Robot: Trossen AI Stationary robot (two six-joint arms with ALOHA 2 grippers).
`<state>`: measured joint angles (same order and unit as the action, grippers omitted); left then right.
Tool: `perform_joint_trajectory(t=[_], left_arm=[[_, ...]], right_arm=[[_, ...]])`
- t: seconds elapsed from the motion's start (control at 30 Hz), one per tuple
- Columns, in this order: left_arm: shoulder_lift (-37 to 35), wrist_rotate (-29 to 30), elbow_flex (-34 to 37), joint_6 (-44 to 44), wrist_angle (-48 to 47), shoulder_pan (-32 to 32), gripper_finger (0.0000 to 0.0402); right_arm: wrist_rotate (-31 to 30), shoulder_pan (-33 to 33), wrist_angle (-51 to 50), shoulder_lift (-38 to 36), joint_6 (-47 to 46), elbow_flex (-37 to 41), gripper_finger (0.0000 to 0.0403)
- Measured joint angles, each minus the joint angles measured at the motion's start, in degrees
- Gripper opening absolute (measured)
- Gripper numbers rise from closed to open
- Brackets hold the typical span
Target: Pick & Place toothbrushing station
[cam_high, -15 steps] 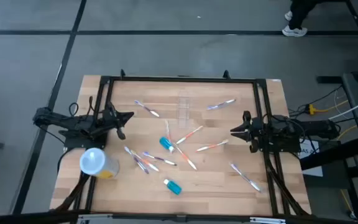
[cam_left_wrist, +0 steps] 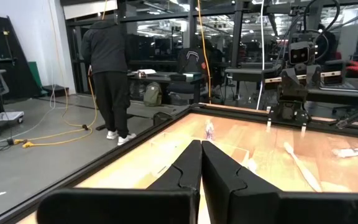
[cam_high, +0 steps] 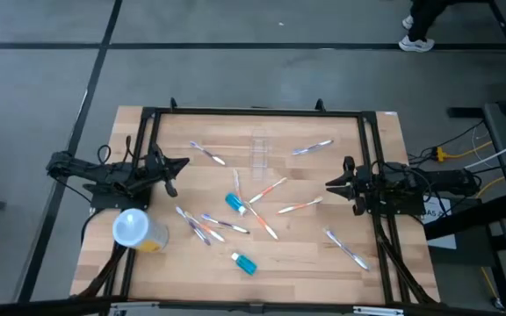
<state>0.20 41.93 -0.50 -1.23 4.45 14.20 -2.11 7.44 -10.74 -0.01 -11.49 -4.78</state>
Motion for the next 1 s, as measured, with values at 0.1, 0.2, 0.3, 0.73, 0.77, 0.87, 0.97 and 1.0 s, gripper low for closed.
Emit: perform_joint_trajectory(t=[0.1, 0.2, 0.3, 0.73, 0.77, 0.87, 0.97, 1.0], left_arm=[[0.0, 0.0, 0.0, 0.0, 0.0, 0.0, 0.0004], [0.0, 0.0, 0.0, 0.0, 0.0, 0.0, 0.0004], [0.0, 0.0, 0.0, 0.0, 0.0, 0.0, 0.0004], [0.0, 0.0, 0.0, 0.0, 0.0, 0.0, 0.0004], [0.0, 0.0, 0.0, 0.0, 0.0, 0.0, 0.0004], [0.0, 0.0, 0.0, 0.0, 0.0, 0.0, 0.0004], [0.0, 0.0, 0.0, 0.0, 0.0, 0.0, 0.0004], [0.0, 0.0, 0.0, 0.0, 0.0, 0.0, 0.0004]], right_arm=[[0.0, 0.0, 0.0, 0.0, 0.0, 0.0, 0.008], [0.0, 0.0, 0.0, 0.0, 0.0, 0.0, 0.008], [0.0, 0.0, 0.0, 0.0, 0.0, 0.0, 0.008], [0.0, 0.0, 0.0, 0.0, 0.0, 0.0, 0.008], [0.0, 0.0, 0.0, 0.0, 0.0, 0.0, 0.008], [0.0, -0.1, 0.0, 0.0, 0.0, 0.0, 0.008], [-1.4, -0.1, 0.2, 0.0, 9.2, 0.0, 0.008], [-3.3, -0.1, 0.4, 0.0, 16.1, 0.0, 0.008]])
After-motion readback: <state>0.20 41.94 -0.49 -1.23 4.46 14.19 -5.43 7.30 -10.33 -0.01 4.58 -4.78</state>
